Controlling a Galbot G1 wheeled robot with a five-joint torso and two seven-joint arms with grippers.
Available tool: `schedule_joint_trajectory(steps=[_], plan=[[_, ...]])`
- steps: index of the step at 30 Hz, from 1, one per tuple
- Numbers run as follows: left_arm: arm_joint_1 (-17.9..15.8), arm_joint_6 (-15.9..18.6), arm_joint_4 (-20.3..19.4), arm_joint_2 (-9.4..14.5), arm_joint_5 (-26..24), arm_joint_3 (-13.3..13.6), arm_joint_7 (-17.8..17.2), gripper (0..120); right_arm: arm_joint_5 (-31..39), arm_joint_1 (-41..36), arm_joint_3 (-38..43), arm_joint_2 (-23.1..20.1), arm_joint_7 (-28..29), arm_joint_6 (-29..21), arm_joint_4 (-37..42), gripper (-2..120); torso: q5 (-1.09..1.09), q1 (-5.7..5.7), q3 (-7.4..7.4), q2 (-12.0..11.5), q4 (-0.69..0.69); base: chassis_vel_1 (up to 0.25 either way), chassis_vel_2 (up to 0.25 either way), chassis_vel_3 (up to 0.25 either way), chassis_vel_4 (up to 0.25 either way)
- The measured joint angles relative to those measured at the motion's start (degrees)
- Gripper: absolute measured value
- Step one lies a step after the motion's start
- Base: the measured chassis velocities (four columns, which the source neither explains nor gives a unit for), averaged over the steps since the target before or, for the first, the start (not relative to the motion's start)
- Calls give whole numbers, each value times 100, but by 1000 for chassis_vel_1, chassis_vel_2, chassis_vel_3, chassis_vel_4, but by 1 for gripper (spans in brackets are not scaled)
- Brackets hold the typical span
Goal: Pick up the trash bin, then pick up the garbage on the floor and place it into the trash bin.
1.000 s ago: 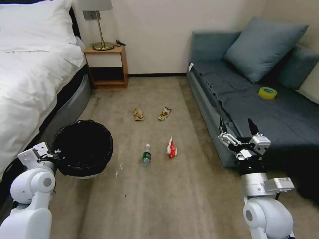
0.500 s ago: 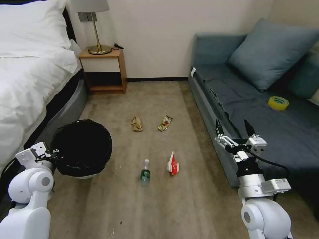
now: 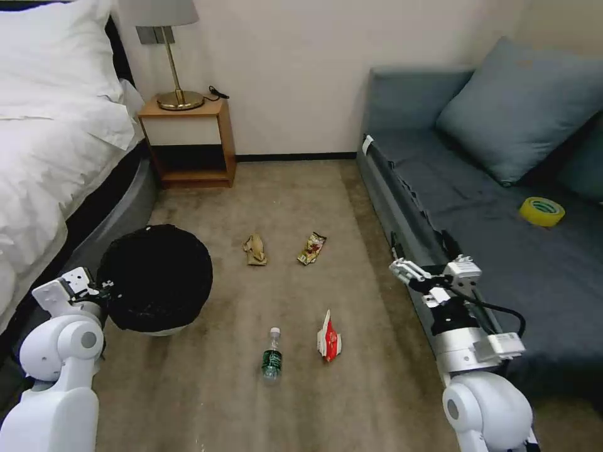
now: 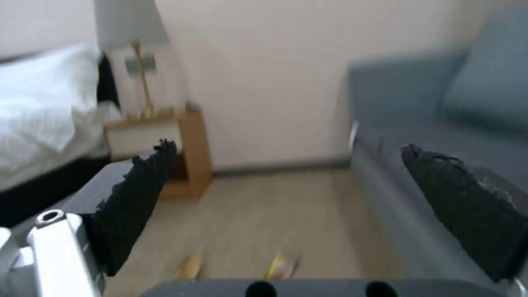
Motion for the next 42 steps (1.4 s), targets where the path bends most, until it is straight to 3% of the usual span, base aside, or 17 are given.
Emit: schedule_joint_trajectory(steps=[1,6,7,11,16,22,25,42], plan=[[0,0,0,0,0,0,0,3,0,0,0,0,0,0,0,100,0,0,0,0,0,0,0,0,0],[-80,0,0,0,27,76,82,3,1041,401,-1020,-228,1162,-1385,-400,100,0,0,1,0,-2,0,0,0,0],[-80,0,0,0,27,76,82,3,1041,401,-1020,-228,1162,-1385,-400,100,0,0,1,0,-2,0,0,0,0],[-60,1,-43,1,36,32,103,3,1800,1155,-1912,-309,2136,-2131,-1421,100,0,0,0,0,1,0,0,0,0],[-19,0,-75,-43,75,-17,105,3,2340,1771,-2398,-374,2633,-2515,-2100,100,0,1,0,0,1,0,0,0,0],[63,0,-98,-205,196,-46,146,3,2322,2510,-3159,-485,2793,-2541,-3287,100,0,0,1,0,1,0,0,0,0],[114,1,-132,-321,295,-52,165,3,1913,2869,-3505,-463,2731,-2313,-4262,100,0,1,1,0,1,0,0,0,0],[210,0,-259,-325,314,-145,170,3,1207,3211,-3778,-333,2351,-1683,-5534,96,0,1,1,0,0,0,0,0,0]])
